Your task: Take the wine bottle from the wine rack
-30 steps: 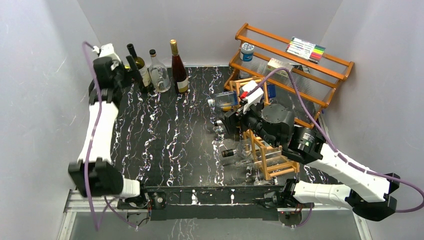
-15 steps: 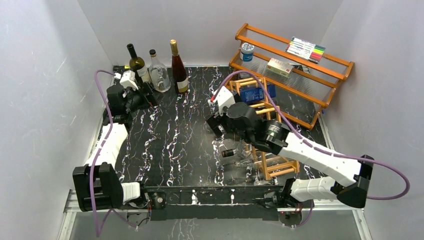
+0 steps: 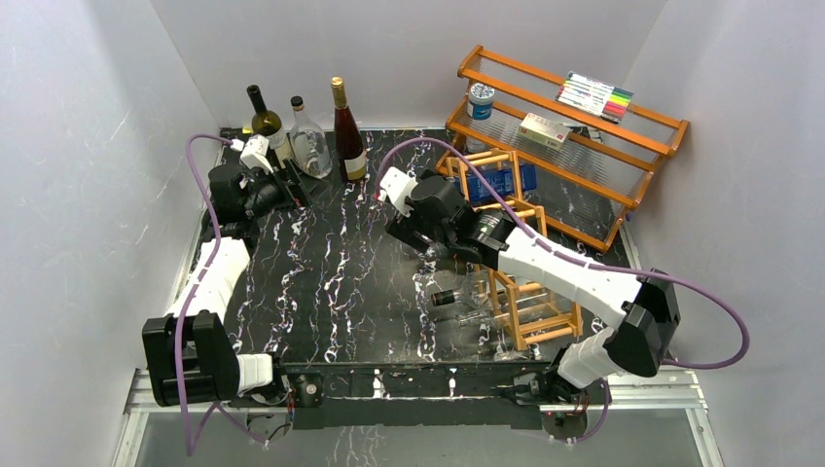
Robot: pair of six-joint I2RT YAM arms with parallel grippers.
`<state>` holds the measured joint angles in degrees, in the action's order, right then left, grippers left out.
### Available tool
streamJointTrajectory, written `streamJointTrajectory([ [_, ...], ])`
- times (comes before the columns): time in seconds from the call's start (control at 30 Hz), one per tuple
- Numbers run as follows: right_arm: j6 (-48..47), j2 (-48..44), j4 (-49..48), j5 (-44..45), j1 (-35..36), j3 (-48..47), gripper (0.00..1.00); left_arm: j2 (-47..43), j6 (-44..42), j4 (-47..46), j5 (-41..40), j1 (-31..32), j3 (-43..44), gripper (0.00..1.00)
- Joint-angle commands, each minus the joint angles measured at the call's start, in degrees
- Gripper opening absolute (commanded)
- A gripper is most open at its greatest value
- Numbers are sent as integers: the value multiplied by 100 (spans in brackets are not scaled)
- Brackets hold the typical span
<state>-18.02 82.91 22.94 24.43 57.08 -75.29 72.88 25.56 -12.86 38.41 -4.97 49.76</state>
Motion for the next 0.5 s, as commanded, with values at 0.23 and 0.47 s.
streamJointTrajectory([
  [0.23,-2350,631,291,-1001,-744,-725,98,-7,-20,-41,189,3,219,98],
  [0.47,-3399,849,222,-1188,-1097,-573,98,-16,-86,37,114,5,224,98],
])
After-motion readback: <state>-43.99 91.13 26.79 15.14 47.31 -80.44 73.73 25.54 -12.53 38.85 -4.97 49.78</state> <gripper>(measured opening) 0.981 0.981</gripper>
